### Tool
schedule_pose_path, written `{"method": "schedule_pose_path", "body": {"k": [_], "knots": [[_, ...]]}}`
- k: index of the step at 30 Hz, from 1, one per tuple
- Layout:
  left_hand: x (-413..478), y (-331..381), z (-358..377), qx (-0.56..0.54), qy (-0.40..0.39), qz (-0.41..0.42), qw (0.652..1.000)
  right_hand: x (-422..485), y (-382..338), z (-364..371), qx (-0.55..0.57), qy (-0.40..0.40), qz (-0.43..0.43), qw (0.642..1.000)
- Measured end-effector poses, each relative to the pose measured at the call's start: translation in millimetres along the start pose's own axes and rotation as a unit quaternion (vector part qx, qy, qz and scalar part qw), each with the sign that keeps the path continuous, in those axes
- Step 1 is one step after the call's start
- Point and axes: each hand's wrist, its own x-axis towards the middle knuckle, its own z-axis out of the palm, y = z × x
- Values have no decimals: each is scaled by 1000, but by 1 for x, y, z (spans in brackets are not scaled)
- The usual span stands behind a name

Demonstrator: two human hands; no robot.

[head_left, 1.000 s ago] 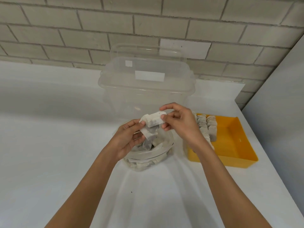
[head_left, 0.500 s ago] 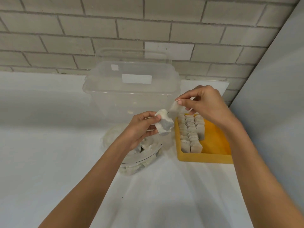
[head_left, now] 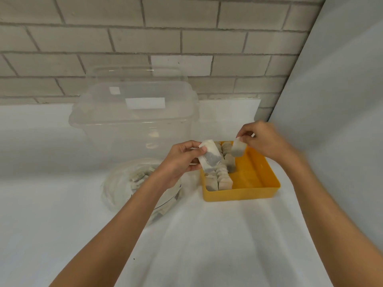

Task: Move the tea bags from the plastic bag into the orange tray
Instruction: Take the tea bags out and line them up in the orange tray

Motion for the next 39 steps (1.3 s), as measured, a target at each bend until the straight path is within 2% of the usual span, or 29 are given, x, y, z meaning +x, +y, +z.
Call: {"method": "schedule_pose_path", "body": {"k": [4,9,19,24,27,31,36,39], "knots": [[0,-3,1,1,3,-5,1000,0,22,23,-33,-70,41,996],[-1,-3,-1,5,10,-7,1000,3,33,56,1,-143,83,986],[0,-5,-2,-3,13,-8,1000,2,35,78,83,-72,119,987],[5,-7,1,-7,15,-11,1000,-4,32,66,92,-27,97,991],[9,-7,5,-11,21,-8,1000,-14,13,55,218,-2,99,971],[13,-8,10,-20,22,-5,1000,-28,-13,45,386,-10,113,915],[17,-8,16,-54,45,21,997,-36,-23,43,414,-58,153,895],[19,-10,18,-87,54,25,994,-39,-23,44,429,-52,165,886]]}}
